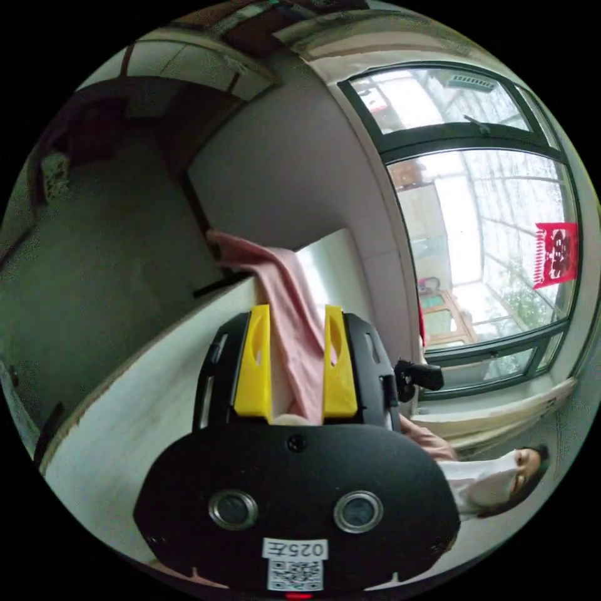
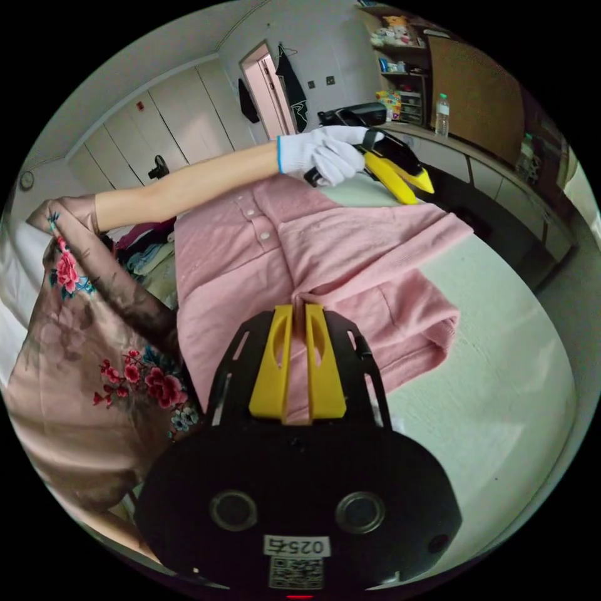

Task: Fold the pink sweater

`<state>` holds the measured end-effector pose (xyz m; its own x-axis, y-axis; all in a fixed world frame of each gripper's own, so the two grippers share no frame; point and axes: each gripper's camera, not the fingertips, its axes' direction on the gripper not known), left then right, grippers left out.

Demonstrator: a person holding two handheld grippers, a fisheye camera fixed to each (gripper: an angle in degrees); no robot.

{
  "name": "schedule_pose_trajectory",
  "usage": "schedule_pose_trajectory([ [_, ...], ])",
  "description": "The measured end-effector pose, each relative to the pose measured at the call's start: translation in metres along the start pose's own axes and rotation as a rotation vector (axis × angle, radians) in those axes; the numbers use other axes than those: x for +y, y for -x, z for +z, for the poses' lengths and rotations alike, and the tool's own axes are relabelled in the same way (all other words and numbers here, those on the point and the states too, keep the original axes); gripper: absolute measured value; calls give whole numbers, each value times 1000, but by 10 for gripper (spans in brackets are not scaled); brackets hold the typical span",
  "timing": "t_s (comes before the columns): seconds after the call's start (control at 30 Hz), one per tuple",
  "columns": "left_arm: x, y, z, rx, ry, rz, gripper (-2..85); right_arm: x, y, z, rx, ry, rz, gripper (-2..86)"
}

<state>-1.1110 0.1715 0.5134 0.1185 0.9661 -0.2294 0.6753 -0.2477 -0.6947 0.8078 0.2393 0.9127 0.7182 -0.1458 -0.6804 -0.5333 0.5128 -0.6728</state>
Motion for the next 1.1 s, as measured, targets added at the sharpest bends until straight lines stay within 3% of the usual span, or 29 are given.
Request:
schedule_pose_trajectory([
  [0.2, -27, 17, 22, -36, 72, -65, -2, 7, -20, -2, -51, 0, 34, 37],
  [0.3, -29, 28, 21, 123, 23, -60, -10, 8, -39, -7, -110, 14, 65, 52],
  [0.43, -33, 5, -25, 342, -154, 47, -12, 19, -74, -37, -144, -99, 165, 104],
  [0.6, -17, -74, -87, 392, -277, 332, -13, 36, -115, -74, -173, -283, 329, 112],
  [0.77, 39, -126, -109, 395, -312, 528, -13, 22, -202, -37, -534, -247, 508, 77],
  [0.97, 139, -148, -95, 503, -294, 729, -14, -7, -298, -9, -471, -205, 764, -1],
  [1.1, 213, -146, -55, 484, -230, 836, -14, -13, -336, -1, -604, -227, 826, -5],
])
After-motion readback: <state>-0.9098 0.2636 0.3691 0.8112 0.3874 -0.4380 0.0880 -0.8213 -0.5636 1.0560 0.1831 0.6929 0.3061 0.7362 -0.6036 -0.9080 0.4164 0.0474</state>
